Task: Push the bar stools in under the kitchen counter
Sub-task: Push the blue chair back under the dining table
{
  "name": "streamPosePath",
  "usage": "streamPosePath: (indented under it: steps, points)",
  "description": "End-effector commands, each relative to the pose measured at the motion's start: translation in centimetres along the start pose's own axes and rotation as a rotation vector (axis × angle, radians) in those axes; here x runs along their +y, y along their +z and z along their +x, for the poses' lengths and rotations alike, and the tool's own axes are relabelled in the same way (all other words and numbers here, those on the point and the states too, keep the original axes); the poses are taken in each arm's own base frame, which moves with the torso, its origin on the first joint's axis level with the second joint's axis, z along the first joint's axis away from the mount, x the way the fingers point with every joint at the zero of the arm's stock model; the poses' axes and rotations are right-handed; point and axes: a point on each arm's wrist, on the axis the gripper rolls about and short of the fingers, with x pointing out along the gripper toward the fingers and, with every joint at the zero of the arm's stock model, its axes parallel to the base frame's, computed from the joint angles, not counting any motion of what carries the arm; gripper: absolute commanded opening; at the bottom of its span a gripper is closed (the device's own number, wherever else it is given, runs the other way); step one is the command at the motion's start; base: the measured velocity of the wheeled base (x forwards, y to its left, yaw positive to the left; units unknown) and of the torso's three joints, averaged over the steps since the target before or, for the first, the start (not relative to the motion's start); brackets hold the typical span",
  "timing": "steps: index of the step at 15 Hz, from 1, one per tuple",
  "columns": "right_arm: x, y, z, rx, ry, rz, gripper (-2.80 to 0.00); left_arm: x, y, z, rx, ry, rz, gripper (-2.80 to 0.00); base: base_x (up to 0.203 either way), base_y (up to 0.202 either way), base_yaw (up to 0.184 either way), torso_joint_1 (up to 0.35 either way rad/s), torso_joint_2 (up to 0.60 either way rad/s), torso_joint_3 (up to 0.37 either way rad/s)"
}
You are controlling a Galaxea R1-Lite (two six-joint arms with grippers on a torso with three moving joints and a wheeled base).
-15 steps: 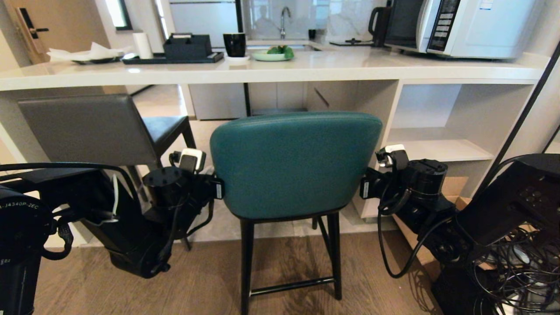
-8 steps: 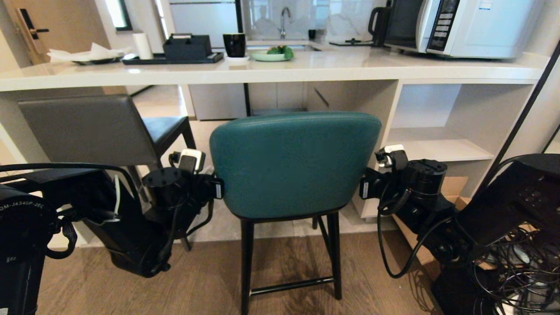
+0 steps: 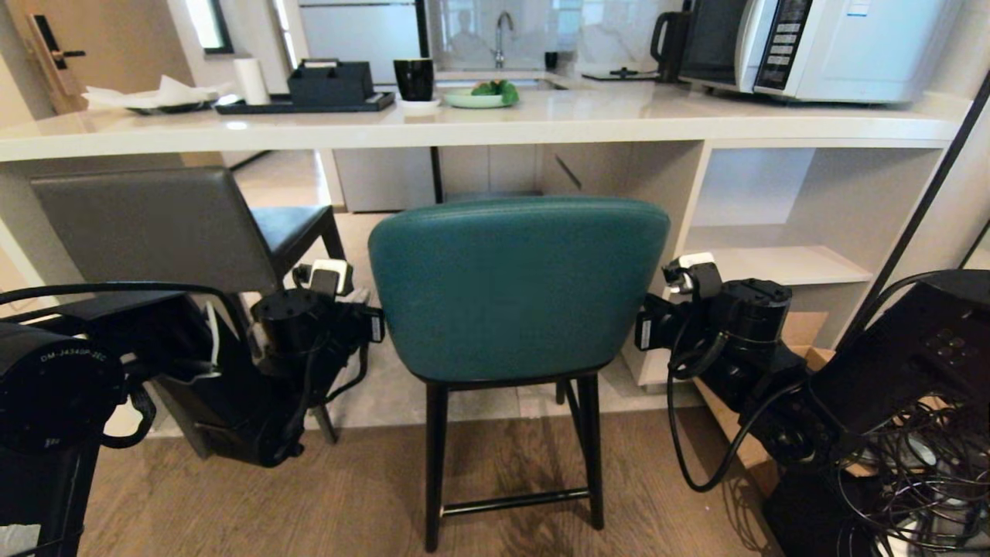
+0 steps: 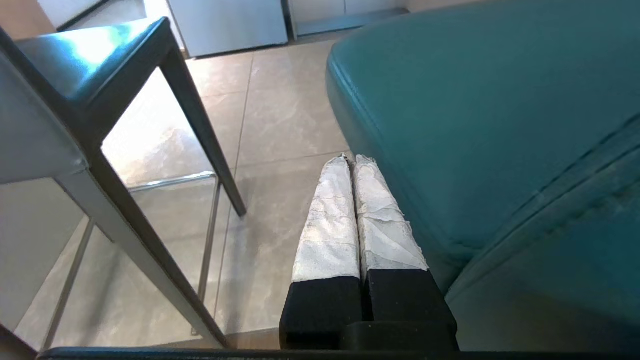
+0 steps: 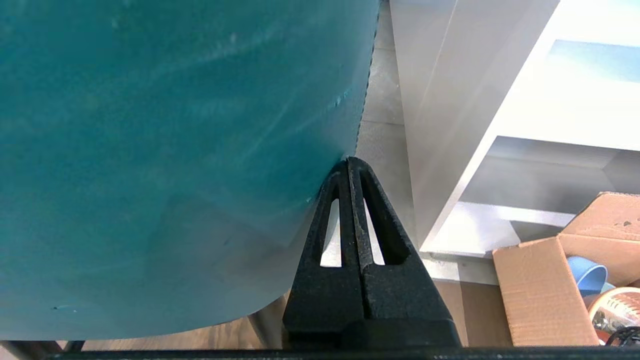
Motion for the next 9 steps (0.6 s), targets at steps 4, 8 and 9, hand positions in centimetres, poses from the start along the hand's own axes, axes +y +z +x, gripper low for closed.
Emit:
streamPosePath:
  steps: [4,8,9]
  points:
    - [0.0,0.6,-0.8,-0.013,-0.004,0.002,-2.80,-0.5,1.5,-2.8,-0.010,-0.025,-0.035,-2.80,0.000,0.000,0.000,0.000,0.00,0.000]
    - [-0.4,1.5,-2.0,-0.021,-0.035,0.008,-2.80,-1.3,1.8,-5.6,-0.007,-0.061,-0.061,-2.80,0.000,0.000,0.000,0.000,0.00,0.000]
    - [-0.4,1.7,-2.1,-0.027,-0.040,0.009,-2.80,-1.9,1.3,-5.7,0.006,-0.075,-0.058,-2.80,0.000,0.000,0.000,0.000,0.00,0.000]
